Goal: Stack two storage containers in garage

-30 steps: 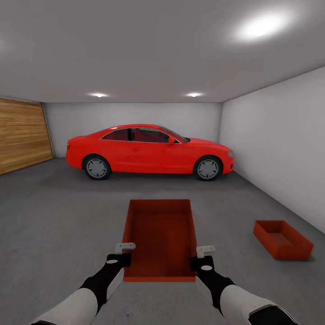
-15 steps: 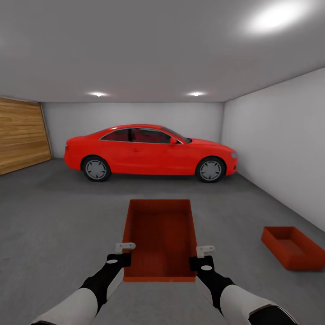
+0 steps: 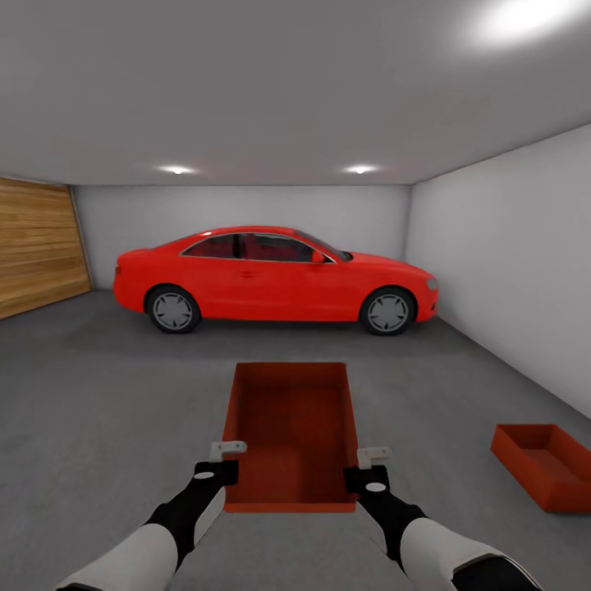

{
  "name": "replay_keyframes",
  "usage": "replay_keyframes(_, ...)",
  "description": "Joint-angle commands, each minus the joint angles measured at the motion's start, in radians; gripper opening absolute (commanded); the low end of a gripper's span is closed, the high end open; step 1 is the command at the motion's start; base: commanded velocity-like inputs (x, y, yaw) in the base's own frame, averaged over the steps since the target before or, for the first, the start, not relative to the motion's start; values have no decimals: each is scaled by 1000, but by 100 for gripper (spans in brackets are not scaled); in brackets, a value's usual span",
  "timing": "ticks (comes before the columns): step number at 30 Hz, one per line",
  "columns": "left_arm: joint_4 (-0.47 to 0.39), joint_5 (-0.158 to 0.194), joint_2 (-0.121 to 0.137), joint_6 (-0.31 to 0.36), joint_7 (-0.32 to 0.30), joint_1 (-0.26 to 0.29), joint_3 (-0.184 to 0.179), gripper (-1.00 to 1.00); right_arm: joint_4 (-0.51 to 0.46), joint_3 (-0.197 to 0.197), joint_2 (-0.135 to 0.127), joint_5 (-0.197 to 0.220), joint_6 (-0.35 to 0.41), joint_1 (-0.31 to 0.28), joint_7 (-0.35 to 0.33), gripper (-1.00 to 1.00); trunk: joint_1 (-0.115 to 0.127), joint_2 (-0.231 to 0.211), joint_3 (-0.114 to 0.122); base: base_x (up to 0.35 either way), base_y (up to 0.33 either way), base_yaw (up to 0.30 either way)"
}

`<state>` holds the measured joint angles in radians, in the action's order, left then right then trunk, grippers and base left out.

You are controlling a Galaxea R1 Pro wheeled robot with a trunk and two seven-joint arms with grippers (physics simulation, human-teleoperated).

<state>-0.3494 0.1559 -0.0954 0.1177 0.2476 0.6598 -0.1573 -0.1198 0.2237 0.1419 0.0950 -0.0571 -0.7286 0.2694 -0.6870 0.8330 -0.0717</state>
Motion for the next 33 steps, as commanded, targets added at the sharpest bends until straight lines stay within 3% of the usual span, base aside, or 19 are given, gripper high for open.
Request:
replay_keyframes(1,-30,57,0,8,30,1,24,-100,2,8,30,17,-3,0,-2,-100,-1,1,-2,321,80,0)
replay_keyframes(33,-29,59,0,8,30,1,24,-100,1,8,30,17,-3,0,-2,-100,-1,1,-2,321,52,0)
